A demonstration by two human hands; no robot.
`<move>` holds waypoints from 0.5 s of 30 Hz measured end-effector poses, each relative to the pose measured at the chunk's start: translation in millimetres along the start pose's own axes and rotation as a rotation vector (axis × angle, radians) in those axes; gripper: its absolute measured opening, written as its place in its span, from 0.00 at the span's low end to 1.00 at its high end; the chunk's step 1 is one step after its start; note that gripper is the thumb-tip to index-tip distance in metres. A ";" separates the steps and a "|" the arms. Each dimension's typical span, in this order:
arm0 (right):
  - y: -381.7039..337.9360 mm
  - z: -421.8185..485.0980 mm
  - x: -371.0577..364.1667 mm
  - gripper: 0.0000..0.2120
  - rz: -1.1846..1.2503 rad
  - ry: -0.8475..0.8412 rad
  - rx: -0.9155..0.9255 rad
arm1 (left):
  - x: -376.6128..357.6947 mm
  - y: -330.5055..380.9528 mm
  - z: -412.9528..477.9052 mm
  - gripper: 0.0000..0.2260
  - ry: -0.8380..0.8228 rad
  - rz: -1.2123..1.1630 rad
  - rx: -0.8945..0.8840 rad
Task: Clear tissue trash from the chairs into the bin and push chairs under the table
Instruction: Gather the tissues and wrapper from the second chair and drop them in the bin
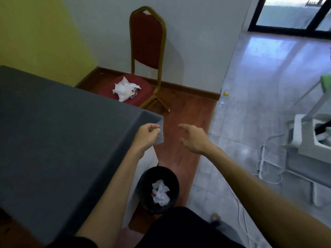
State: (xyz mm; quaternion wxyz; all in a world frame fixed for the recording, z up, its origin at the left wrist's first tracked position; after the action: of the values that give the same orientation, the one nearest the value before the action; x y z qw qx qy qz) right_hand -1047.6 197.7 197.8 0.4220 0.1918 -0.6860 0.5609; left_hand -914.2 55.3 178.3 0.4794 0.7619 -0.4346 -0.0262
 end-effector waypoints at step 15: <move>147.0 99.6 64.4 0.28 0.019 -0.139 0.296 | -107.1 63.6 75.8 0.10 0.215 -0.069 0.087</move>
State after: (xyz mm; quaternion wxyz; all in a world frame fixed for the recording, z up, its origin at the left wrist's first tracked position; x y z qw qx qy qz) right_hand -1228.9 162.1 158.1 0.3352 0.2835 -0.6253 0.6452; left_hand -1055.8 64.9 145.0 0.4886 0.7950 -0.3547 0.0580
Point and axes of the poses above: each hand's wrist, its own z-axis towards the middle knuckle, its own x-axis out of the back of the hand, y = z × x, the point moved 7 cm from there along z, towards the middle knuckle, and after that the axes turned 15 degrees about x, right-handed, at the moved point
